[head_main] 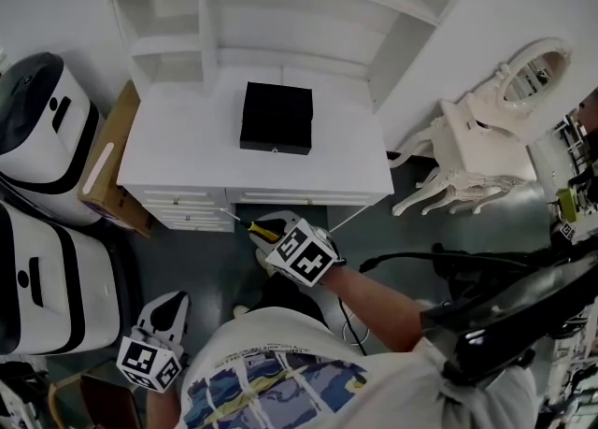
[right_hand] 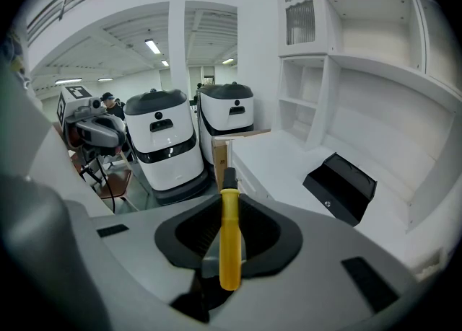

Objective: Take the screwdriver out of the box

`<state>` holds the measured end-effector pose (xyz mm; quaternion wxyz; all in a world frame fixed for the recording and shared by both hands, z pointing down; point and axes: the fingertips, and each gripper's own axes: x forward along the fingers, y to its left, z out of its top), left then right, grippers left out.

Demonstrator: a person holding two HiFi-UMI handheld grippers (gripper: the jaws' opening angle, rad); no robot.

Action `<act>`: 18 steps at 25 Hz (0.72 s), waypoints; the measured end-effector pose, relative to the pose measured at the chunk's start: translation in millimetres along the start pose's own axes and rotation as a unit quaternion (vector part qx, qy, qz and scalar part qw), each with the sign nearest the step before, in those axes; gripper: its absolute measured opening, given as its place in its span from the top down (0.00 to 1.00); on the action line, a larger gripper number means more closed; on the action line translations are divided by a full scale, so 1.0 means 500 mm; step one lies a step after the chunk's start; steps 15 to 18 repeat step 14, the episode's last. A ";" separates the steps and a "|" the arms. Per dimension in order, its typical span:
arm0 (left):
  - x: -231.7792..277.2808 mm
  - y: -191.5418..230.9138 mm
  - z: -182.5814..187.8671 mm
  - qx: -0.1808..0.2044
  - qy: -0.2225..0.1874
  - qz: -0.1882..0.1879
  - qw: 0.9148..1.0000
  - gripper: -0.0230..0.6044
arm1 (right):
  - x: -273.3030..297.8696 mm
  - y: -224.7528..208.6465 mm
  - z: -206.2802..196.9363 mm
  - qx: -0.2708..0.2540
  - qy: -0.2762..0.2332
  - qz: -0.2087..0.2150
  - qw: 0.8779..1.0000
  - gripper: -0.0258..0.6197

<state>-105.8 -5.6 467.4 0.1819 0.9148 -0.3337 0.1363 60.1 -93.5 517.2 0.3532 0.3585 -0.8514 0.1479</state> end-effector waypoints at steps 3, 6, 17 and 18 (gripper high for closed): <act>0.005 -0.002 0.001 0.003 0.000 -0.003 1.000 0.94 | -0.003 0.004 0.003 0.007 0.001 0.007 1.000 0.82; 0.010 -0.006 0.004 0.002 0.000 -0.004 1.000 0.94 | -0.005 0.000 -0.002 0.008 0.003 0.007 1.000 0.82; 0.017 -0.016 0.005 0.000 0.007 -0.004 1.000 0.94 | -0.002 -0.007 -0.010 0.011 -0.005 0.013 1.000 0.82; 0.017 -0.016 0.005 0.000 0.007 -0.004 1.000 0.94 | -0.002 -0.007 -0.010 0.011 -0.005 0.013 1.000 0.82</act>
